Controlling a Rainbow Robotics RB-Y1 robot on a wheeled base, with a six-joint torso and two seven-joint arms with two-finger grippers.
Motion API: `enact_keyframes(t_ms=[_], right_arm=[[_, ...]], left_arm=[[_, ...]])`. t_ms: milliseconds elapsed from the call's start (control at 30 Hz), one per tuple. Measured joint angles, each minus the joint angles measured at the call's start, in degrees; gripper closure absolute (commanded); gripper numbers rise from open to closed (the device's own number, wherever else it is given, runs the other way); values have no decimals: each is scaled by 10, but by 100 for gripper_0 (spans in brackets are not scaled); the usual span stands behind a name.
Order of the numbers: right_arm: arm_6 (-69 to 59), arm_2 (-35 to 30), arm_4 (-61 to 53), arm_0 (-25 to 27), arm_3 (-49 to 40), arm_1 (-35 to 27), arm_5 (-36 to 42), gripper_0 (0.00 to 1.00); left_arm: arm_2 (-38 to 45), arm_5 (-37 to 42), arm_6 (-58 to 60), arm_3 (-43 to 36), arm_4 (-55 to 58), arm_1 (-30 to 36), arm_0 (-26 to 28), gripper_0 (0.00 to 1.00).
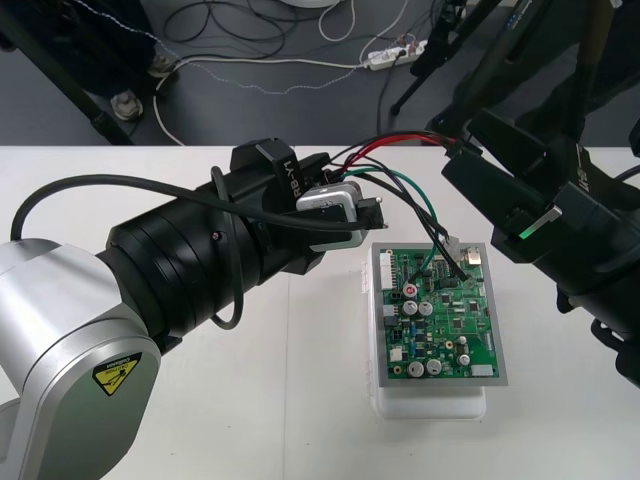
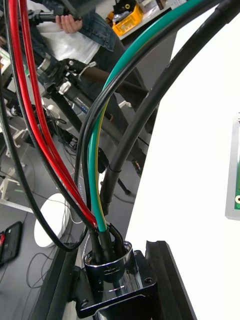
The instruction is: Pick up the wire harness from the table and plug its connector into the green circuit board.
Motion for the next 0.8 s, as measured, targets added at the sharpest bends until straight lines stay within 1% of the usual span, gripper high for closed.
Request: enact_keyframes(t_ms=[267,800], right_arm=[[0,0,0,19,-6,1,-9,2],[0,0,-2,20,-18,4,-9,3]], left_arm=[[0,14,0,0,0,0,2,100],[0,23,0,0,0,0,4,100]])
